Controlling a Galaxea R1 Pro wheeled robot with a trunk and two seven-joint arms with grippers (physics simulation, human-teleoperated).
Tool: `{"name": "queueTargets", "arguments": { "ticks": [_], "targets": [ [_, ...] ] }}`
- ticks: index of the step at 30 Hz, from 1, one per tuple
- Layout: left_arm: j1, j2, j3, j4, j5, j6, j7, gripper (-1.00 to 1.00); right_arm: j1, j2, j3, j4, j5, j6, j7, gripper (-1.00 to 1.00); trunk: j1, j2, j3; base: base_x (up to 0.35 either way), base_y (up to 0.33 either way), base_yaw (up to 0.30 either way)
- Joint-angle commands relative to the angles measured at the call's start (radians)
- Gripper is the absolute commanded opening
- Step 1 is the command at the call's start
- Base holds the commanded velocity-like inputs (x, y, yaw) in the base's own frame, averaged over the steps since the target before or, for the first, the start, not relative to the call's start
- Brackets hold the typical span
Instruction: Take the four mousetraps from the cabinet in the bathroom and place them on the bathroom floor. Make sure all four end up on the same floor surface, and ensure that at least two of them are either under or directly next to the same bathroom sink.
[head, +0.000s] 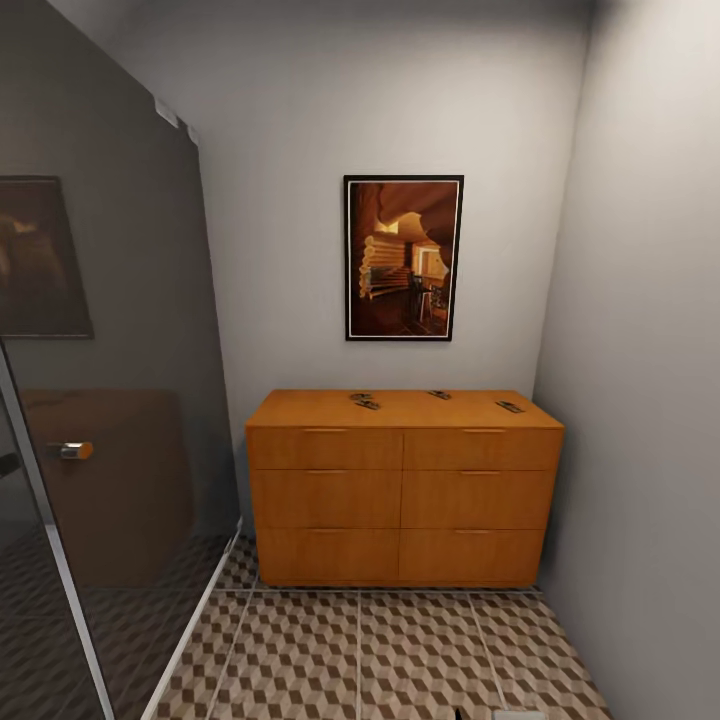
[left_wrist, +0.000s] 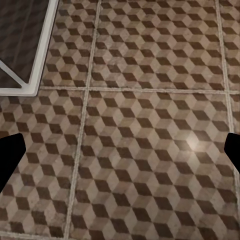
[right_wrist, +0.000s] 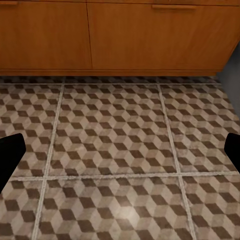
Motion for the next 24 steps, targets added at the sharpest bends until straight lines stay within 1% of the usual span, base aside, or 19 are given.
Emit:
{"name": "queueTargets", "arguments": {
  "ticks": [1,3,9,13,14,16,17,19,20,22,23,24],
  "targets": [
    [-0.001,0.000,-0.001,0.001,0.000,-0.003,0.002,1.00,-0.001,-0.001,0.005,0.001,0.001,-0.002,-0.009,1.00,0.000,-0.001,-0.001,0.000,0.000,0.000],
    [-0.001,-0.001,-0.001,0.010,0.000,-0.004,0.002,1.00,-0.001,-0.001,0.005,0.001,0.001,-0.002,-0.010,1.00,0.000,-0.001,-0.001,0.000,0.000,0.000],
    [-0.001,-0.023,-0.001,0.043,-0.003,-0.005,0.002,1.00,-0.001,-0.001,0.000,-0.006,0.001,0.004,-0.013,1.00,0.000,-0.001,-0.001,0.000,0.000,0.000],
    [-0.001,-0.021,-0.001,0.068,-0.005,-0.006,0.002,1.00,-0.003,0.003,-0.001,-0.058,0.001,0.045,-0.019,1.00,0.000,-0.001,-0.001,0.000,0.000,0.000],
    [-0.001,-0.014,0.000,0.073,-0.006,-0.006,0.002,1.00,-0.008,0.004,-0.001,-0.135,0.001,0.128,-0.022,1.00,0.000,-0.001,-0.001,0.000,0.000,0.000],
    [-0.001,-0.011,0.000,0.075,-0.006,-0.006,0.002,1.00,-0.015,0.005,0.000,-0.198,0.001,0.209,-0.023,1.00,0.000,-0.001,-0.001,0.000,0.000,0.000],
    [-0.001,-0.009,-0.001,0.077,-0.005,-0.006,0.002,1.00,-0.032,0.004,0.000,-0.310,0.001,0.358,-0.022,1.00,0.000,-0.001,-0.001,0.000,0.000,0.000],
    [-0.001,-0.008,-0.001,0.078,-0.005,-0.006,0.002,1.00,-0.046,0.004,0.000,-0.382,0.001,0.449,-0.022,1.00,0.000,-0.001,-0.001,0.000,0.000,0.000],
    [-0.001,-0.008,-0.001,0.079,-0.005,-0.006,0.002,1.00,-0.062,0.004,0.000,-0.451,0.001,0.525,-0.022,1.00,0.000,-0.001,-0.001,0.000,0.000,0.000],
    [-0.001,-0.008,-0.001,0.079,-0.006,-0.006,0.002,1.00,-0.078,0.004,0.000,-0.517,0.000,0.591,-0.022,1.00,0.000,-0.001,-0.001,0.000,0.000,0.000],
    [-0.001,-0.008,-0.001,0.079,-0.006,-0.006,0.002,1.00,-0.097,0.004,0.000,-0.578,0.000,0.650,-0.023,1.00,0.000,-0.001,-0.001,0.000,0.000,0.000],
    [-0.001,-0.008,-0.002,0.079,-0.006,-0.006,0.002,1.00,-0.108,0.004,0.000,-0.606,0.000,0.680,-0.024,1.00,0.000,-0.001,-0.001,0.000,0.000,0.000]
  ]
}}
